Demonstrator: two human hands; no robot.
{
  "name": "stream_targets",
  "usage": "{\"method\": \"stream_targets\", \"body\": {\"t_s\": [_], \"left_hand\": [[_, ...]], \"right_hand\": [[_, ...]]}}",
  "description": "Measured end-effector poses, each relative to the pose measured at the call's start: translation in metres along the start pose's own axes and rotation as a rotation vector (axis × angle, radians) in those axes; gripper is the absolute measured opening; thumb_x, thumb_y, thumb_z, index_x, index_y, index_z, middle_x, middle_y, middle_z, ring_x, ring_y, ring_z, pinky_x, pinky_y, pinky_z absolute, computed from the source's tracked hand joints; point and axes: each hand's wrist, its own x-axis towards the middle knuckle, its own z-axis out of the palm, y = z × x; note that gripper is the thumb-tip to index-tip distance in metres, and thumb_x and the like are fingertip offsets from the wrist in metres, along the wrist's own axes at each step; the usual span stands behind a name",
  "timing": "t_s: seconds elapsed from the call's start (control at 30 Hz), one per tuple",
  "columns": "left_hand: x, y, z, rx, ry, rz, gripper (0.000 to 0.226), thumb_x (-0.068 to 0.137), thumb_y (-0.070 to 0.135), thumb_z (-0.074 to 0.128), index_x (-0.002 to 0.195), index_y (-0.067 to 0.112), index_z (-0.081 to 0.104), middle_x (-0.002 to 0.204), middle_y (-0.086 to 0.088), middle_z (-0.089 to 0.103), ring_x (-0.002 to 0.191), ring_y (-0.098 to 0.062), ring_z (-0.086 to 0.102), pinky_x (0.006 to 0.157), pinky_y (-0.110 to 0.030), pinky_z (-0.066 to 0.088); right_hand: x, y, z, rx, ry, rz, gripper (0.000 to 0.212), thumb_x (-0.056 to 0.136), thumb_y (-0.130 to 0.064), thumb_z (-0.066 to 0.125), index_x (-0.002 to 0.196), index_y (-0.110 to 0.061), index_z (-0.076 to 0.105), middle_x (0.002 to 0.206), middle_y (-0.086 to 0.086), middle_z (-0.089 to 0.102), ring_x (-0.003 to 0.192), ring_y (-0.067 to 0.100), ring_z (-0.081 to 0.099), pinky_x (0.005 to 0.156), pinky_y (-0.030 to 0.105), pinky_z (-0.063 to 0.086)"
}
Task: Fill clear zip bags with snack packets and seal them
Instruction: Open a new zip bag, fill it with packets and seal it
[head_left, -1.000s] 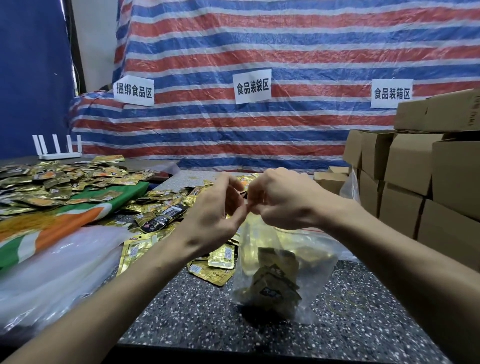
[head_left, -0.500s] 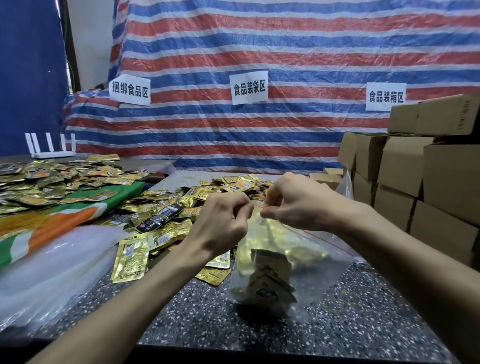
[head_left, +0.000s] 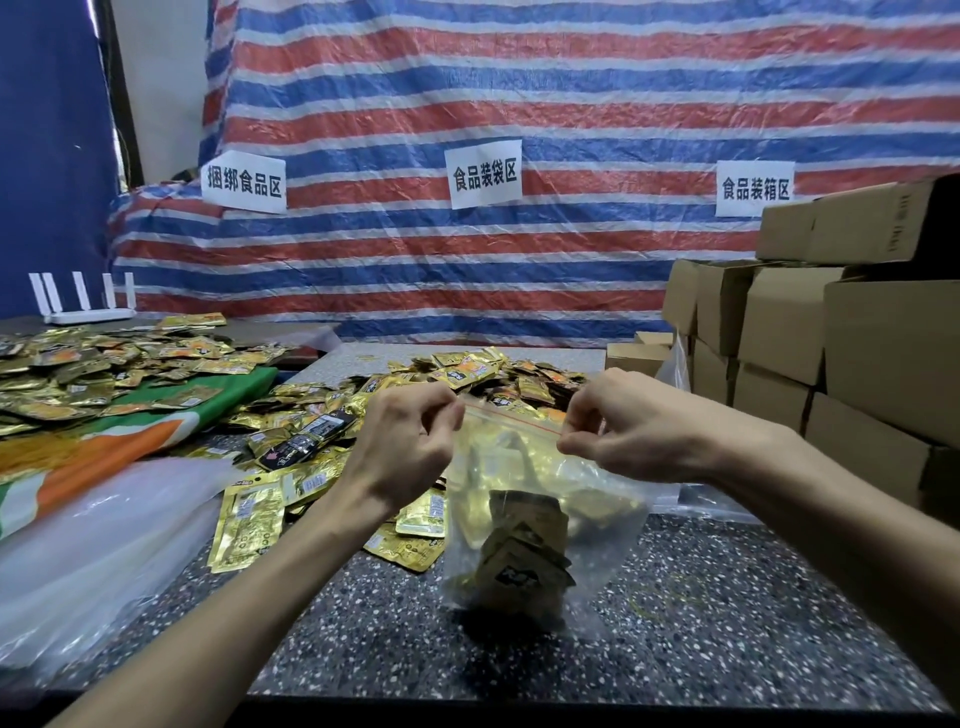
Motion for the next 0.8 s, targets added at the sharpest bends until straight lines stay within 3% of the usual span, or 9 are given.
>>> {"method": "stream_targets", "body": {"t_s": [0.23, 0.4, 0.47, 0.53, 0.63, 0.73, 0.8], "left_hand": [[0.0, -0.004, -0.001, -0.021, 0.036, -0.034, 0.026, 0.084, 0.019, 0.054, 0.072, 0.003, 0.072, 0.057, 0.008, 0.058, 0.054, 0.0, 0.052, 0.045, -0.011, 0.03], [0.0, -0.002, 0.001, -0.018, 0.01, -0.036, 0.028, 0.085, 0.021, 0.054, 0.076, 0.003, 0.073, 0.061, 0.01, 0.061, 0.055, -0.002, 0.053, 0.046, -0.012, 0.031], [0.002, -0.001, 0.002, -0.014, 0.006, -0.042, 0.03, 0.085, 0.024, 0.053, 0.079, 0.003, 0.074, 0.062, 0.004, 0.063, 0.053, -0.005, 0.051, 0.046, -0.018, 0.033], [0.002, -0.001, 0.002, -0.012, 0.01, -0.05, 0.032, 0.086, 0.026, 0.053, 0.079, 0.002, 0.073, 0.063, -0.004, 0.065, 0.055, -0.018, 0.055, 0.047, -0.032, 0.037], [0.001, -0.003, 0.002, -0.003, 0.018, -0.059, 0.021, 0.092, 0.012, 0.06, 0.078, 0.002, 0.072, 0.063, -0.008, 0.065, 0.057, -0.03, 0.057, 0.047, -0.039, 0.042], [0.001, -0.005, 0.003, 0.014, 0.02, -0.088, 0.017, 0.092, 0.002, 0.062, 0.079, 0.003, 0.073, 0.066, -0.009, 0.067, 0.059, -0.031, 0.059, 0.049, -0.04, 0.044], [0.002, -0.006, 0.003, 0.006, 0.018, -0.102, 0.018, 0.092, 0.002, 0.061, 0.079, 0.004, 0.073, 0.067, -0.009, 0.067, 0.061, -0.029, 0.059, 0.051, -0.039, 0.044]], "right_hand": [[-0.011, 0.022, 0.002, 0.003, -0.019, -0.036, 0.012, 0.095, -0.023, 0.062, 0.086, -0.019, 0.07, 0.082, -0.009, 0.068, 0.076, 0.005, 0.061, 0.072, 0.025, 0.052], [-0.019, 0.037, 0.006, 0.028, -0.037, -0.07, 0.016, 0.096, -0.024, 0.061, 0.081, -0.03, 0.062, 0.081, -0.012, 0.064, 0.075, 0.003, 0.058, 0.068, 0.023, 0.046], [-0.019, 0.041, 0.006, 0.038, -0.03, -0.073, 0.018, 0.096, -0.024, 0.06, 0.08, -0.031, 0.061, 0.08, -0.013, 0.063, 0.073, 0.0, 0.056, 0.065, 0.019, 0.042], [-0.021, 0.045, 0.005, 0.028, -0.016, -0.072, 0.021, 0.097, -0.025, 0.059, 0.078, -0.032, 0.059, 0.076, -0.014, 0.062, 0.069, -0.002, 0.054, 0.063, 0.018, 0.039], [-0.024, 0.049, 0.007, -0.026, 0.022, -0.063, 0.024, 0.098, -0.036, 0.057, 0.075, -0.031, 0.055, 0.074, -0.012, 0.059, 0.067, 0.002, 0.052, 0.061, 0.021, 0.038], [-0.028, 0.054, 0.01, -0.127, 0.083, -0.036, 0.031, 0.095, -0.054, 0.05, 0.072, -0.034, 0.049, 0.076, -0.012, 0.055, 0.071, 0.004, 0.051, 0.066, 0.033, 0.05], [-0.031, 0.057, 0.011, -0.125, 0.149, -0.036, 0.038, 0.092, -0.061, 0.047, 0.065, -0.033, 0.047, 0.068, -0.011, 0.054, 0.063, 0.004, 0.05, 0.061, 0.034, 0.052]]}}
